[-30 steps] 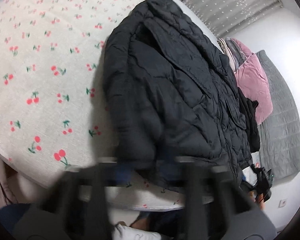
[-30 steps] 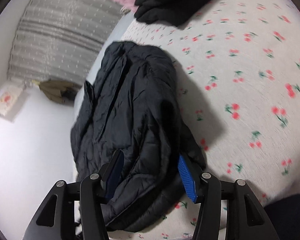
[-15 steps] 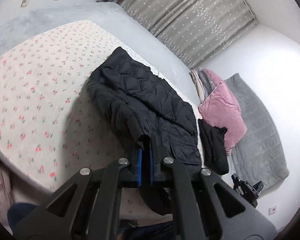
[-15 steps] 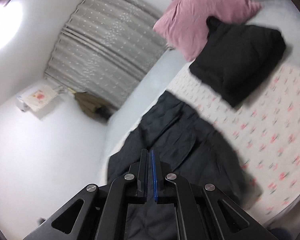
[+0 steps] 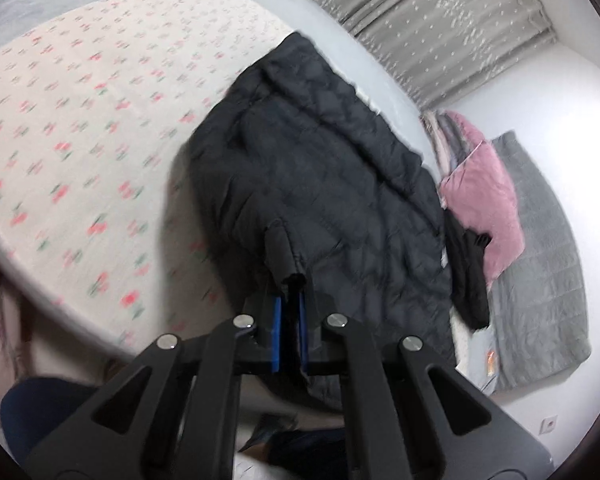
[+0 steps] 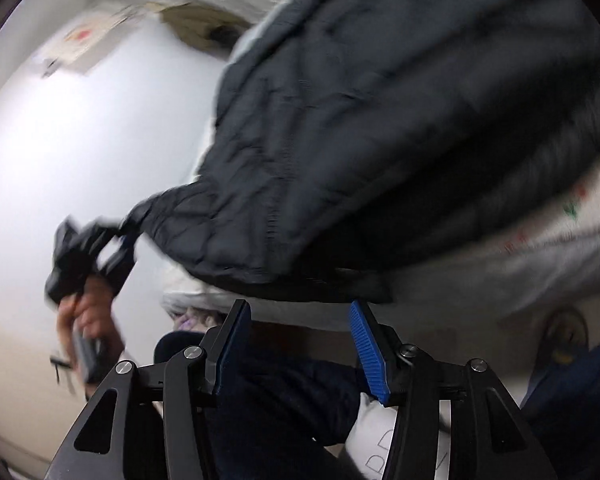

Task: Fold large clothes
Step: 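Grasp the folded jacket hem with both grippers and lift it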

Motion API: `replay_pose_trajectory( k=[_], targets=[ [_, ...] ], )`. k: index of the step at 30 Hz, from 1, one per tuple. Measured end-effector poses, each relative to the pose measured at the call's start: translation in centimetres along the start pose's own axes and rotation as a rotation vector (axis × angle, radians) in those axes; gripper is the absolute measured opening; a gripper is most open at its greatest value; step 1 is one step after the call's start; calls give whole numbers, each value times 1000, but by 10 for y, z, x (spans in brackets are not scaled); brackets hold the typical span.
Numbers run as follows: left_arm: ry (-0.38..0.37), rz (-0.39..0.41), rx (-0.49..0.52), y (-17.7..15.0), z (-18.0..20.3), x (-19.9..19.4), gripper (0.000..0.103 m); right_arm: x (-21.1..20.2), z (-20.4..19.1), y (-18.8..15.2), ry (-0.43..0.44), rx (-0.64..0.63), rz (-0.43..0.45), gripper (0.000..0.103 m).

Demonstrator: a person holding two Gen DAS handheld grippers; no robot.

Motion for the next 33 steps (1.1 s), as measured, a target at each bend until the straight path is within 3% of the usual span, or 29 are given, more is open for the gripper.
replay_pose_trajectory(
  k=[4, 6, 8, 10, 14, 15, 19, 21, 23, 25, 26, 27, 28, 31, 33],
  targets=[
    [68, -47, -39, -24, -31, 1, 10, -13, 18, 19, 1, 52, 65, 55],
    [39, -47, -70, -27, -39, -2, 25, -29, 12, 34, 76, 75, 96, 56],
    [23, -30, -76, -27, -44, -7, 54, -50, 3, 49, 105, 54, 149, 56],
    [45, -1, -83, -23, -53, -12, 57, -79, 1, 70, 39, 2, 228, 60],
    [66, 4, -137, -16, -69, -13, 63, -145, 31, 125, -201, 0, 418, 65],
    [75, -3, -124, -14, -70, -9, 64, -167, 46, 143, -310, 4, 473, 67],
    [79, -88, -91, -18, -69, 21, 65, -181, 81, 183, -532, -13, 489, 71],
    [74, -129, -71, -23, -65, 39, 64, -168, 101, 194, -537, 6, 419, 71],
    [89, -122, -57, -22, -62, 44, 48, -142, 115, 196, -453, 95, 290, 71],
    [77, -117, -26, -21, -53, 45, 35, -141, 133, 198, -437, 136, 253, 69],
    [82, -111, -11, -21, -50, 46, 28, -143, 136, 199, -440, 132, 261, 56],
    [92, -112, 8, -21, -48, 47, 27, -140, 133, 198, -447, 113, 274, 27],
    [100, -119, 25, -23, -46, 50, 26, -137, 133, 199, -459, 99, 275, 16],
    [102, -126, 35, -25, -47, 50, 29, -149, 136, 193, -407, 148, 287, 7],
    [96, -143, 34, -27, -48, 51, 42, -165, 129, 189, -375, 160, 356, 5]
  ],
)
Point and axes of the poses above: each gripper's, at about its wrist camera, not at the fingertips, and x roughly the way its jaws point, z to its right, y to its top, the point moved 10 cm from there along x, roughly the way its jaws point, and after that the axes turned 7 degrees about x, right-handed, at the moved point
